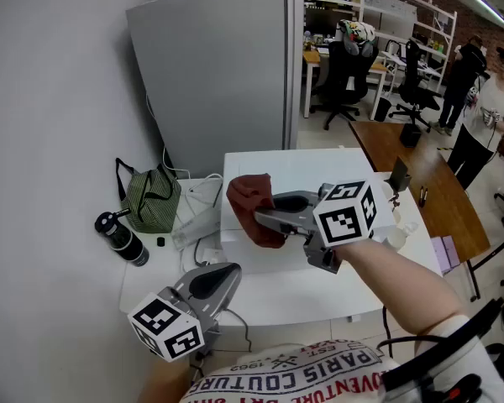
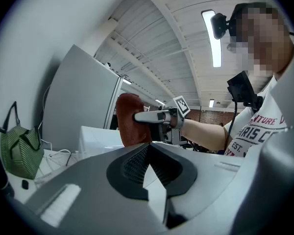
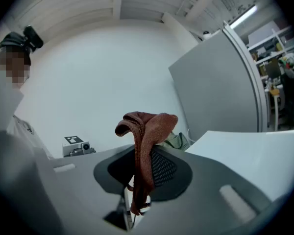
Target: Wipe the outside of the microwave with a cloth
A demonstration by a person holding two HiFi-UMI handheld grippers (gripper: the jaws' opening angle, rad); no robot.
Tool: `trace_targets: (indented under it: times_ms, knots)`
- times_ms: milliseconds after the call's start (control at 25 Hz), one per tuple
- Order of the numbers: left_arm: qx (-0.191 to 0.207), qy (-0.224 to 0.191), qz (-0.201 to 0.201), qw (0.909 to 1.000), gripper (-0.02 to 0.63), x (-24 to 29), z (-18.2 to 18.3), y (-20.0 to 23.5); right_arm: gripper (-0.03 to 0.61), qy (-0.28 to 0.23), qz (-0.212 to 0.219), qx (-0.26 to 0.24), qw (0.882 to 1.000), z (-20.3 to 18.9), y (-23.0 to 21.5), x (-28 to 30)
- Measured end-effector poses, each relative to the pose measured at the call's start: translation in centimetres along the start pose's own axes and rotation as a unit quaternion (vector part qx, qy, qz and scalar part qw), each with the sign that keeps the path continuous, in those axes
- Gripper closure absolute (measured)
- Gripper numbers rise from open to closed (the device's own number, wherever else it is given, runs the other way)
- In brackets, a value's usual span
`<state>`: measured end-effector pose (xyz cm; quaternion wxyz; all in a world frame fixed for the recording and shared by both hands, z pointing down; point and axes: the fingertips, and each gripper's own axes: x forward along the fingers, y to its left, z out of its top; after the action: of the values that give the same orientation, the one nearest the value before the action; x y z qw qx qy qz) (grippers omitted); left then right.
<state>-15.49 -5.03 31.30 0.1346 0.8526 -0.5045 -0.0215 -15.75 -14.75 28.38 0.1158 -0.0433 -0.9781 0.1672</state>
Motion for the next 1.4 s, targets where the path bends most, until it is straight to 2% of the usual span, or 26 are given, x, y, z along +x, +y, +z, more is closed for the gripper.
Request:
trace_targets:
  times_ms: [120,360,600,760,920,1160,1400]
  knots:
    - [0.000,-0.003,0.017,0.9999,0.609,-1.9,0.0,1.8,0.523,0.032,0.009,0.038,0.999,-0.2,-1.1,2.9]
    - [0.001,-0.014,0.043,0.9990,0.607,-4.6,0.6,3.8,0.523,0.118,-0.005,0.066,0.991,-2.4,-2.9,7.8]
    - [0.001,-0.023,0.050,0.9985,0.609,-5.8,1.0,4.0,0.523,0.206,-0.077,0.038,0.975,-4.6,-6.1,8.6]
    - [0.001,-0.030,0.048,0.9984,0.609,-6.1,1.0,4.0,0.523,0.260,-0.116,-0.024,0.958,-5.9,-7.3,8.8]
    - [0.010,-0.035,0.042,0.9984,0.607,-6.0,1.3,3.8,0.522,0.282,-0.129,-0.046,0.950,-6.2,-7.9,8.9]
    - [0.012,-0.034,0.028,0.9990,0.609,-5.5,1.4,3.2,0.522,0.280,-0.140,-0.024,0.949,-6.3,-8.9,7.1]
    - [0.022,-0.024,-0.002,0.9995,0.608,-2.2,1.4,2.1,0.520,0.268,-0.178,0.003,0.947,-7.0,-11.3,1.1]
